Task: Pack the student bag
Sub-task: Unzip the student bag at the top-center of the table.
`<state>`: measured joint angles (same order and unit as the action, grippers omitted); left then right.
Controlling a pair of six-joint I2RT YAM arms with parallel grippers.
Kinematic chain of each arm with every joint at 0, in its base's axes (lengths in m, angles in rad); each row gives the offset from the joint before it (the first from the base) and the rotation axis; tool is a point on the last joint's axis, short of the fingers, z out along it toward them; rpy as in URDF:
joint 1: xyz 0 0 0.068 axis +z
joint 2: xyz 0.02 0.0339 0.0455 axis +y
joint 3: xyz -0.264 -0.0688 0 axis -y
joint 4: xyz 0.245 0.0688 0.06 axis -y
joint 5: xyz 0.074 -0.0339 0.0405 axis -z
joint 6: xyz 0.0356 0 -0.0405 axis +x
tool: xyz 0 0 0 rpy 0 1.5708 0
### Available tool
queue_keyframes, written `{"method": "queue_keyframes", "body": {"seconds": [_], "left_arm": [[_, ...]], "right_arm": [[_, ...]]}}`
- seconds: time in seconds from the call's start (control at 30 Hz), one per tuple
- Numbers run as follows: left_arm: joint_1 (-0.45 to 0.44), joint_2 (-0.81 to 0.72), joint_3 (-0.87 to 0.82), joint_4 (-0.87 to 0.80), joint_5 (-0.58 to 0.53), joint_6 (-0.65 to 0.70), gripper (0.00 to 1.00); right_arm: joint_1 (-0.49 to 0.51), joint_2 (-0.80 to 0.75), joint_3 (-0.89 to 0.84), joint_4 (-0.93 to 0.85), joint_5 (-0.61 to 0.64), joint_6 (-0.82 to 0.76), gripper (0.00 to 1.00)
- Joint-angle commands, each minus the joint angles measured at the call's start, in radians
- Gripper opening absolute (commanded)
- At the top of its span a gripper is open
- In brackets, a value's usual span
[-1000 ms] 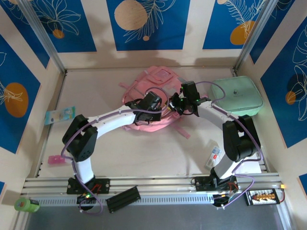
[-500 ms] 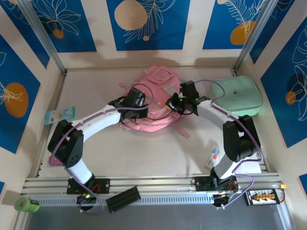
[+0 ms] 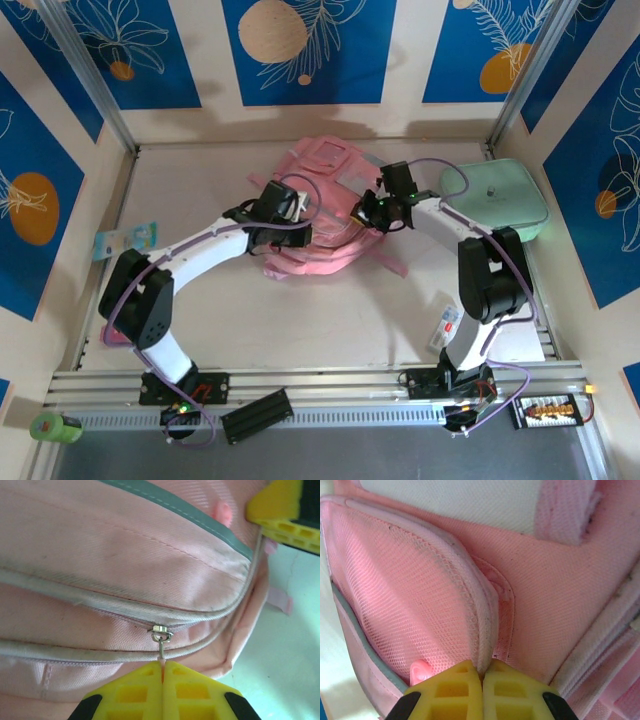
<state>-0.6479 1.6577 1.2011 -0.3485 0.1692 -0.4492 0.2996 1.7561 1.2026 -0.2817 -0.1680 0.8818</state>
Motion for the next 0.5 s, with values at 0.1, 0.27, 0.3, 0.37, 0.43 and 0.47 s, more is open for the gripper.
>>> {"method": "queue_keyframes", "body": {"seconds": [0.1, 0.27, 0.3, 0.37, 0.43, 0.47], "left_arm": [[-0.062, 0.02, 0.024, -0.07, 0.016, 0.032, 0.0], [-0.062, 0.025, 0.033, -0.086, -0.05, 0.035, 0.0], [-0.062, 0.025, 0.038, -0.086, -0.048, 0.034, 0.02], [-0.061, 0.026, 0.054, -0.084, -0.041, 0.029, 0.16], [-0.063, 0.028, 0.075, -0.085, -0.041, 0.03, 0.27], [-0.063, 0.03, 0.089, -0.091, -0.05, 0.033, 0.32]], "right_arm": [[-0.06, 0.023, 0.079, 0.03, 0.004, -0.104, 0.03], [-0.062, -0.058, 0.021, 0.019, 0.013, -0.083, 0.18], [-0.06, -0.073, 0.009, 0.015, 0.013, -0.077, 0.18], [-0.054, -0.104, -0.02, 0.01, 0.012, -0.065, 0.21], [-0.047, -0.133, -0.044, 0.009, 0.015, -0.053, 0.23], [-0.042, -0.147, -0.054, 0.007, 0.018, -0.047, 0.25]]}}
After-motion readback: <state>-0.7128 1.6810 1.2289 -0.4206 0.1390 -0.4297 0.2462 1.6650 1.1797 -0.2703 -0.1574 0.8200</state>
